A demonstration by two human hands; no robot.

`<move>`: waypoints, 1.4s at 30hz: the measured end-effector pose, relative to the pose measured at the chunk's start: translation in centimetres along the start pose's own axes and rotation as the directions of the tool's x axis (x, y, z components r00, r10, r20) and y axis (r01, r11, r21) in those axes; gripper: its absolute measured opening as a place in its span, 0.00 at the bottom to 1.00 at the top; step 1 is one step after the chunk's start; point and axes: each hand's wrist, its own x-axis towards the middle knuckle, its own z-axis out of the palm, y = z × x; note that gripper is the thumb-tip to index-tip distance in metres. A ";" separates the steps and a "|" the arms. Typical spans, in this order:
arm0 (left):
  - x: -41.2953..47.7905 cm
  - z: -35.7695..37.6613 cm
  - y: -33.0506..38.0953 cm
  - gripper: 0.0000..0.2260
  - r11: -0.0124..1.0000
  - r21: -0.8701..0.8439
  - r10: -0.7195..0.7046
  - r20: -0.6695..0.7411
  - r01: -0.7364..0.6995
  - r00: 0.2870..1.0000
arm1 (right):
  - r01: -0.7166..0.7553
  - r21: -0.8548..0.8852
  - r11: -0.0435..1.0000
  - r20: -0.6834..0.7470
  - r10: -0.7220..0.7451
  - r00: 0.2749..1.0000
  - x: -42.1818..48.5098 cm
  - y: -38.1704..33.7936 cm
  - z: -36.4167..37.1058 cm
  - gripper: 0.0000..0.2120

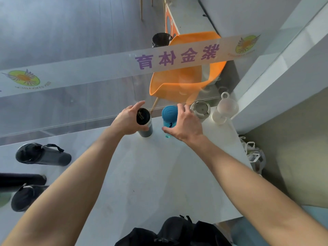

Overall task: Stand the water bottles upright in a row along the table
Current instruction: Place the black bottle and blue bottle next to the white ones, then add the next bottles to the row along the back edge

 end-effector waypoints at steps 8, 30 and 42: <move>-4.7 -2.6 -6.1 0.27 0.995 0.095 -0.023 -0.020 0.025 1.000 | 0.239 0.002 0.971 0.194 -0.235 0.952 -5.5 -5.0 1.5 0.18; -24.7 -8.3 -22.9 0.20 0.945 0.195 -0.210 -0.255 0.263 0.944 | 0.694 0.018 0.719 0.356 -0.654 0.668 -15.2 -28.9 11.8 0.31; -23.5 -7.6 -23.5 0.18 0.943 0.220 -0.194 -0.241 0.249 0.951 | 0.410 0.075 0.909 0.305 -0.412 0.859 -4.5 -23.5 8.8 0.37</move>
